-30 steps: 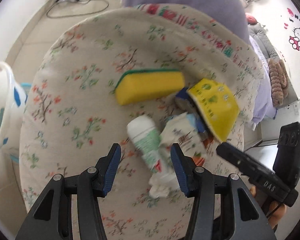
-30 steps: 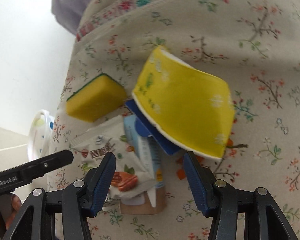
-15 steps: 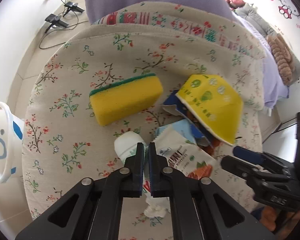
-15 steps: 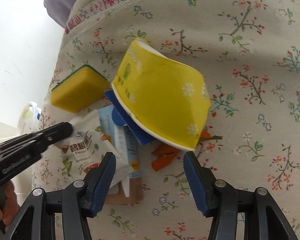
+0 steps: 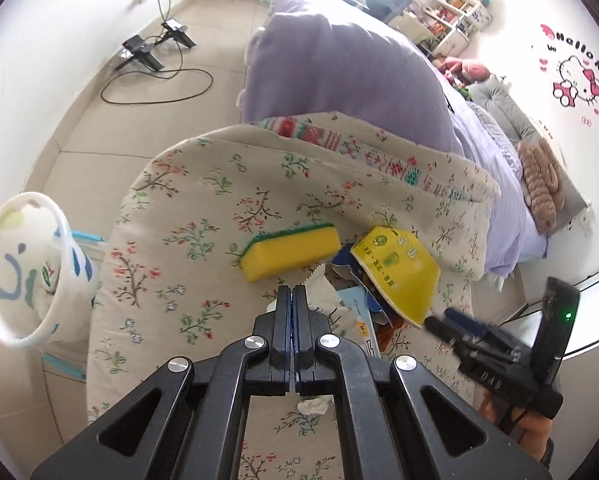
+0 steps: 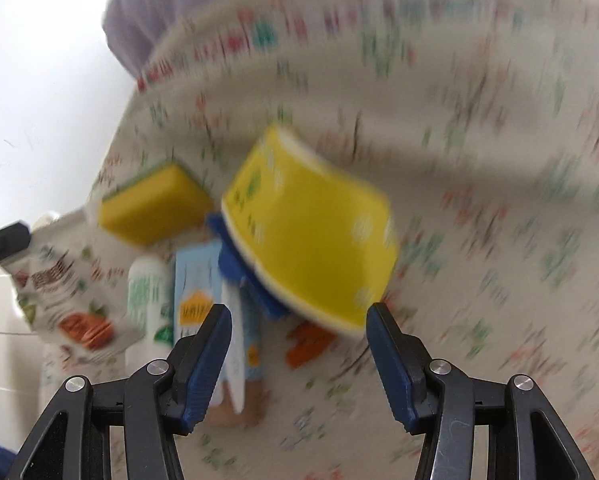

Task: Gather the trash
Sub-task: 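Move both tools back over the bed toward the yellow paper bowl, then grasp the yellow paper bowl rim with the right gripper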

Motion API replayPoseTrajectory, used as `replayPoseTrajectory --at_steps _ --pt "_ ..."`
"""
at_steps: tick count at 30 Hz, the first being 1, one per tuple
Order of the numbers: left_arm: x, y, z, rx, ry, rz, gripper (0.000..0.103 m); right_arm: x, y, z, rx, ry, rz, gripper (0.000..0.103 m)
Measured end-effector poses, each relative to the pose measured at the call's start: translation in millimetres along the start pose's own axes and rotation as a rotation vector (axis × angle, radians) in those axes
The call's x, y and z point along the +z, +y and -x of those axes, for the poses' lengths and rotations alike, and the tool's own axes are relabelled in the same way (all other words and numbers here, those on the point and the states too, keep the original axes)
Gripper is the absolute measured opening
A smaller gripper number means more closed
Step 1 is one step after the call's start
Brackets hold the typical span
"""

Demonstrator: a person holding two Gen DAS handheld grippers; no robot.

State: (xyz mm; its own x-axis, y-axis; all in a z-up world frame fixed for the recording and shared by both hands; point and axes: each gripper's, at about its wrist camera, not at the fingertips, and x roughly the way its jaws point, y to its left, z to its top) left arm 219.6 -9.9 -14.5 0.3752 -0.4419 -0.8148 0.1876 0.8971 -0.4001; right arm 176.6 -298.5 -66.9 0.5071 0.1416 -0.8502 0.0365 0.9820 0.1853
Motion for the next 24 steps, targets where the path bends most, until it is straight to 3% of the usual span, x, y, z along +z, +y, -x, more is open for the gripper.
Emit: replayPoseTrajectory --at_steps 4,11,12,13,15,18,24 --pt "-0.4 7.3 5.9 0.000 -0.002 0.005 0.000 18.5 13.2 0.5 -0.155 -0.072 0.148 0.061" --pt "-2.6 17.1 14.6 0.012 -0.018 0.013 0.000 42.1 23.1 -33.1 -0.180 -0.022 0.322 0.060" --pt "-2.8 19.3 14.8 0.014 -0.018 0.017 0.000 40.2 23.7 -37.0 -0.185 -0.006 0.335 0.056" --pt "-2.8 21.7 14.8 0.016 -0.017 0.023 0.000 39.1 25.7 -41.0 -0.185 0.008 0.352 0.039" --pt "-2.2 26.9 15.7 0.016 -0.015 0.037 0.000 36.8 31.2 -41.0 -0.189 -0.003 0.376 0.031" --pt "-0.7 31.6 18.7 0.014 -0.021 0.052 0.000 36.4 34.0 -23.8 -0.175 -0.033 0.363 0.000" --pt "-0.5 32.3 21.5 0.002 -0.023 0.054 0.000 33.3 30.3 -7.9 -0.127 -0.049 0.359 0.000"
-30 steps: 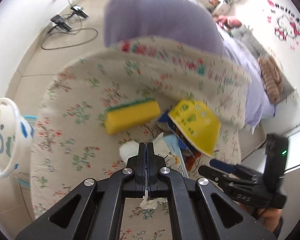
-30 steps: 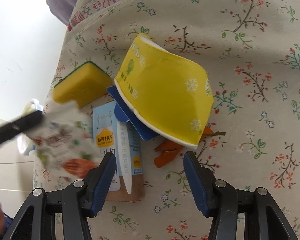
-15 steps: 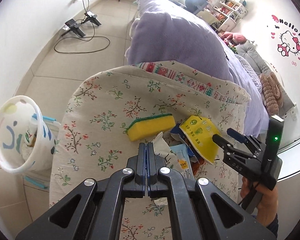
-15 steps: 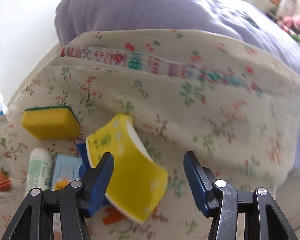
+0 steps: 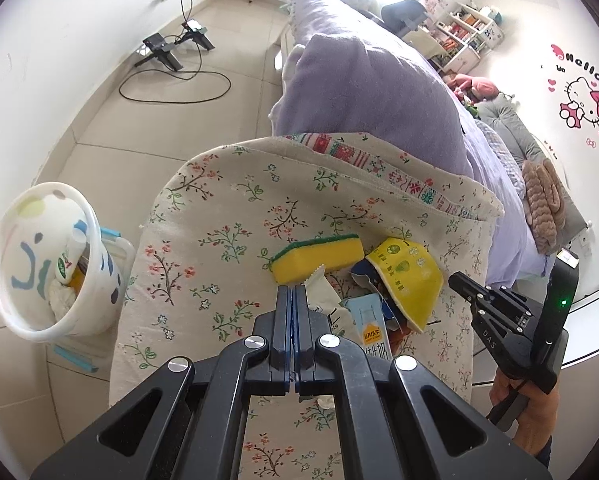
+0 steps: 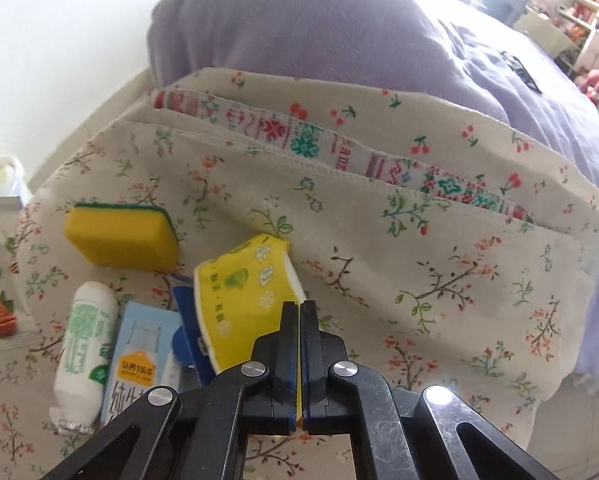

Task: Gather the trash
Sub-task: 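Grasp the yellow paper bowl rim with the right gripper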

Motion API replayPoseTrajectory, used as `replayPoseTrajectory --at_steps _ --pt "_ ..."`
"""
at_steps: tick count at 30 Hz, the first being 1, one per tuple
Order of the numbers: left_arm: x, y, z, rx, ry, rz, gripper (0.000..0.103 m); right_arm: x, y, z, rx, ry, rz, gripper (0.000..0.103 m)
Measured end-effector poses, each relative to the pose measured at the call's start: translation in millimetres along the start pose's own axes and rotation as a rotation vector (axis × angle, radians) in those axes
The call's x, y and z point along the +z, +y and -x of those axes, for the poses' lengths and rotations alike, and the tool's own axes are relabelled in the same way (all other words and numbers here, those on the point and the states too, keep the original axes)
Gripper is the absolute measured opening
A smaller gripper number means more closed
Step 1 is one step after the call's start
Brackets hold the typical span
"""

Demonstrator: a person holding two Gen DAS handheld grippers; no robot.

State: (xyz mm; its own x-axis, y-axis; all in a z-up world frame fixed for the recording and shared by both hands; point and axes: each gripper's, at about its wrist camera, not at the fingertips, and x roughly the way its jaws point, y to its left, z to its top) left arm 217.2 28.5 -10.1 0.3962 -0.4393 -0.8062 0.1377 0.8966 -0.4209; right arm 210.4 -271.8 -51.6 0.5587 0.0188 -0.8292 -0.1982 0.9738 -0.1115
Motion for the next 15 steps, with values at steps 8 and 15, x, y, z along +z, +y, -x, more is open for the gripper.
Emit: replayPoseTrajectory --at_steps 8,15 --pt "-1.2 1.6 -1.7 -0.001 0.010 0.004 0.000 -2.0 21.6 -40.1 -0.045 0.069 0.075 0.075" --pt "0.3 5.5 0.6 0.001 0.006 0.017 0.000 1.8 30.5 -31.2 -0.080 0.065 0.075 0.023"
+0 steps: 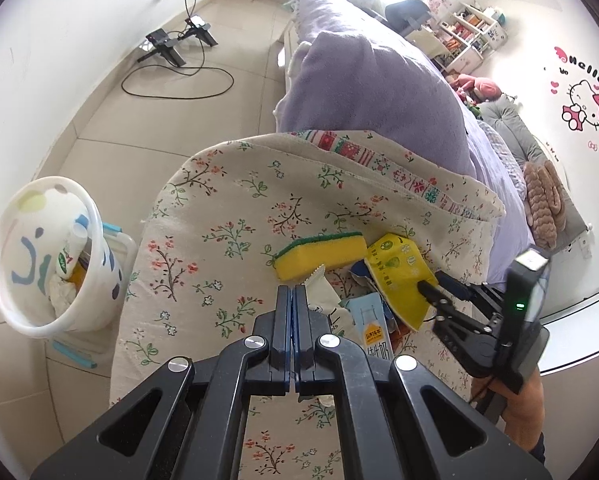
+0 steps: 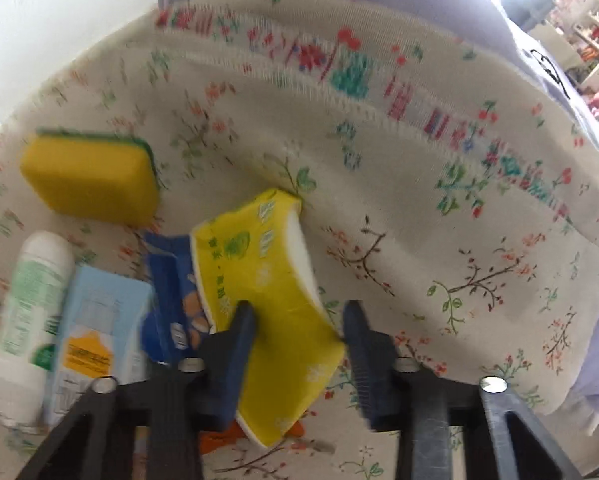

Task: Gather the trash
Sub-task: 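Grasp the yellow paper bowl rim with the right gripper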

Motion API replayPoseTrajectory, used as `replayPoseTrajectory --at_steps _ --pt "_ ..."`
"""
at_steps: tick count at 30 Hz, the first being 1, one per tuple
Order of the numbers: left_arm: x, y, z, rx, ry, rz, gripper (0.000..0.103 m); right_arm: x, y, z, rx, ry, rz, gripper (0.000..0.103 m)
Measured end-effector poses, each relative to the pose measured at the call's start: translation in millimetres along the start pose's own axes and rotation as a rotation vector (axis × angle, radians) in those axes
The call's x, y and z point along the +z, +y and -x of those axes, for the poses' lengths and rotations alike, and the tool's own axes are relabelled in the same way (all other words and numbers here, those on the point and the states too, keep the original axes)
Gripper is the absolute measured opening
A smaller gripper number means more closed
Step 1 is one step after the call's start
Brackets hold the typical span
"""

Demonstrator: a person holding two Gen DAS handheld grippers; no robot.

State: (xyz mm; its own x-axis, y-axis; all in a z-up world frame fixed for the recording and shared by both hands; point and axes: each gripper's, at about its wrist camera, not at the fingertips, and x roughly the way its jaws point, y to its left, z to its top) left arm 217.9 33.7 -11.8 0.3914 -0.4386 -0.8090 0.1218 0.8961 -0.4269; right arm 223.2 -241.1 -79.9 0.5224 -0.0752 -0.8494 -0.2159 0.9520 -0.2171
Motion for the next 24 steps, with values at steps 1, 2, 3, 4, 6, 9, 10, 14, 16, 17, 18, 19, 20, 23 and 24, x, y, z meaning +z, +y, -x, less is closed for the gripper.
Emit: replayPoseTrajectory --at_steps 1,2,3,4,6,9,10,14,16,17,18,19,20,23,24 --pt "0.5 0.8 0.7 -0.002 -0.002 0.004 0.000 1.3 1.0 9.0 0.004 -0.020 0.000 0.010" --pt "1.1 1.1 1.2 -0.002 -0.004 0.005 0.000 2.2 2.0 15.5 -0.011 -0.031 0.002 0.000" --pt "1.3 1.1 1.4 -0.002 -0.006 0.007 0.000 2.5 1.4 19.1 -0.006 -0.032 -0.007 0.000" --pt "1.2 0.9 1.6 -0.005 -0.006 0.007 0.000 2.3 0.9 20.9 0.012 -0.032 -0.015 0.000" --pt "0.6 0.0 2.2 -0.009 -0.005 0.003 0.000 -1.1 1.4 23.0 0.037 -0.032 -0.018 0.000" --pt "0.2 1.0 3.3 -0.010 -0.005 0.004 0.000 -4.7 -7.7 18.0 0.037 -0.029 -0.059 0.000" --pt "0.2 1.9 4.0 -0.010 -0.006 0.006 0.000 -6.8 -12.3 14.9 0.021 -0.022 -0.072 0.010" --pt "0.6 4.9 6.7 -0.011 -0.010 0.011 0.000 -12.2 -0.6 9.4 -0.022 -0.039 0.017 0.087" --pt "1.2 6.5 6.5 -0.012 -0.008 0.017 0.000 -19.0 20.8 0.3 -0.066 -0.008 0.153 0.087" --pt "1.3 7.3 6.6 -0.013 -0.006 0.020 0.000 -23.3 30.2 -4.8 -0.092 0.011 0.210 0.087" --pt "1.3 7.8 6.7 -0.016 -0.004 0.022 0.000 -27.8 37.5 -12.3 -0.125 0.036 0.262 0.087" --pt "1.3 7.9 6.7 -0.019 -0.003 0.022 0.000 -31.5 42.3 -19.4 -0.159 0.057 0.295 0.087" --pt "1.1 7.9 7.0 -0.020 -0.002 0.021 0.000 -33.8 44.5 -25.8 -0.185 0.071 0.316 0.087" --pt "1.0 8.8 9.0 -0.026 -0.003 0.020 0.000 -28.4 35.0 -26.4 -0.170 0.063 0.260 0.052" --pt "1.3 9.6 10.1 -0.027 -0.006 0.022 0.000 -23.2 25.6 -22.7 -0.155 0.060 0.201 0.044"
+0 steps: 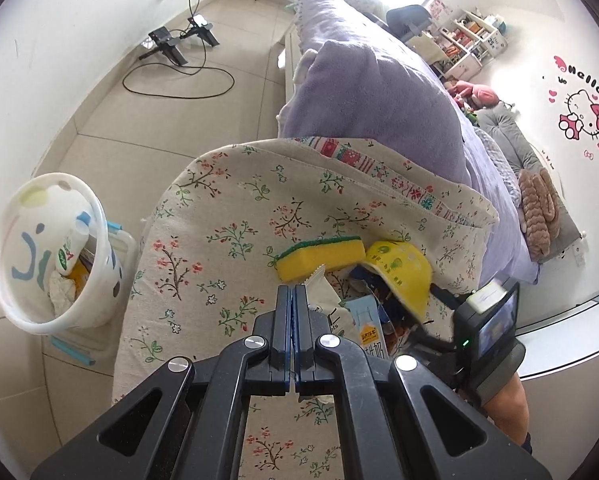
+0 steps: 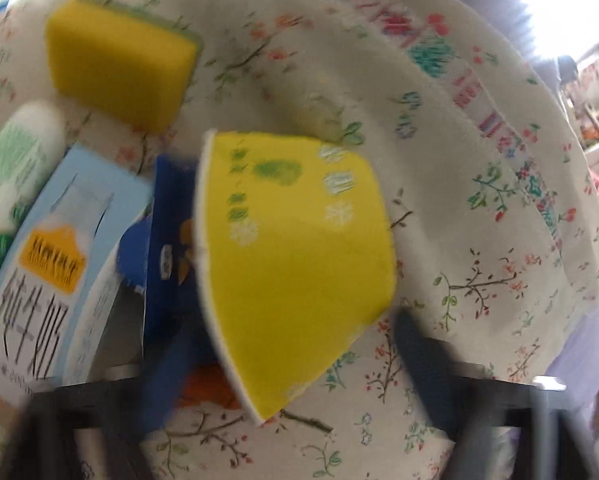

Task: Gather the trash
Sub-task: 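Grasp the yellow paper bowl rim with the right gripper, then carry the yellow bowl to the wastebasket and open the right gripper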

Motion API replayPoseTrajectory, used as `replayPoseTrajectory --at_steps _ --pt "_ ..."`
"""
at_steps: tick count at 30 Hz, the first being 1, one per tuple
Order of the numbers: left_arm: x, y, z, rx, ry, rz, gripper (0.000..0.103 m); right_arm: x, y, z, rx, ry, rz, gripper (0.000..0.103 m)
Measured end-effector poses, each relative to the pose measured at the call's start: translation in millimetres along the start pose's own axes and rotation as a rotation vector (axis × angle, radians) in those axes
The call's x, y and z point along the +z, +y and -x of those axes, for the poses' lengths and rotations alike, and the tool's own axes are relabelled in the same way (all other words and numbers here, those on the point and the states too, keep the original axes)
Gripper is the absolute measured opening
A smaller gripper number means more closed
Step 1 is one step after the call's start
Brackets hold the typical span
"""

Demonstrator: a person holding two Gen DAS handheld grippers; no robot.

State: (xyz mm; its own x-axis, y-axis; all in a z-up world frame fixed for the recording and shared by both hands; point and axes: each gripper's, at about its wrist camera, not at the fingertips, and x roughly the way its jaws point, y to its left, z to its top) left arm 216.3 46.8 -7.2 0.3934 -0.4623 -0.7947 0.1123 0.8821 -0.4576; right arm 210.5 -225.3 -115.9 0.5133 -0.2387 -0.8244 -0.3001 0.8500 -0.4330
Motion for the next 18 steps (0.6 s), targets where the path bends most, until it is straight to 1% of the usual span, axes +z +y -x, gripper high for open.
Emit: replayPoseTrajectory --at_steps 2,3,6,9,13,14,18 --pt "1.0 2.1 2.5 -0.003 -0.006 0.004 0.000 4.2 -17.2 11.7 0.030 -0.029 -0.087 0.009" --pt "1.4 3.2 3.9 -0.002 -0.009 0.005 0.000 4.7 -22.9 18.5 0.028 -0.044 -0.111 0.007" --pt "2.3 7.7 7.2 -0.004 -0.014 0.013 0.000 5.1 -39.0 39.0 0.042 -0.092 -0.195 0.002" --pt "3.2 12.2 9.4 -0.004 -0.017 0.022 0.000 1.9 -45.8 58.4 0.031 -0.136 -0.263 0.001" --pt "4.3 17.7 14.1 -0.007 -0.024 0.034 0.000 -0.4 -52.3 74.4 0.001 -0.175 -0.315 0.001" --pt "4.6 18.7 15.5 -0.007 -0.027 0.037 0.000 0.4 -55.5 77.3 0.011 -0.189 -0.330 0.001" --pt "6.4 25.8 22.1 -0.003 -0.040 0.048 0.000 2.0 -54.8 96.0 0.104 -0.254 -0.386 0.001"
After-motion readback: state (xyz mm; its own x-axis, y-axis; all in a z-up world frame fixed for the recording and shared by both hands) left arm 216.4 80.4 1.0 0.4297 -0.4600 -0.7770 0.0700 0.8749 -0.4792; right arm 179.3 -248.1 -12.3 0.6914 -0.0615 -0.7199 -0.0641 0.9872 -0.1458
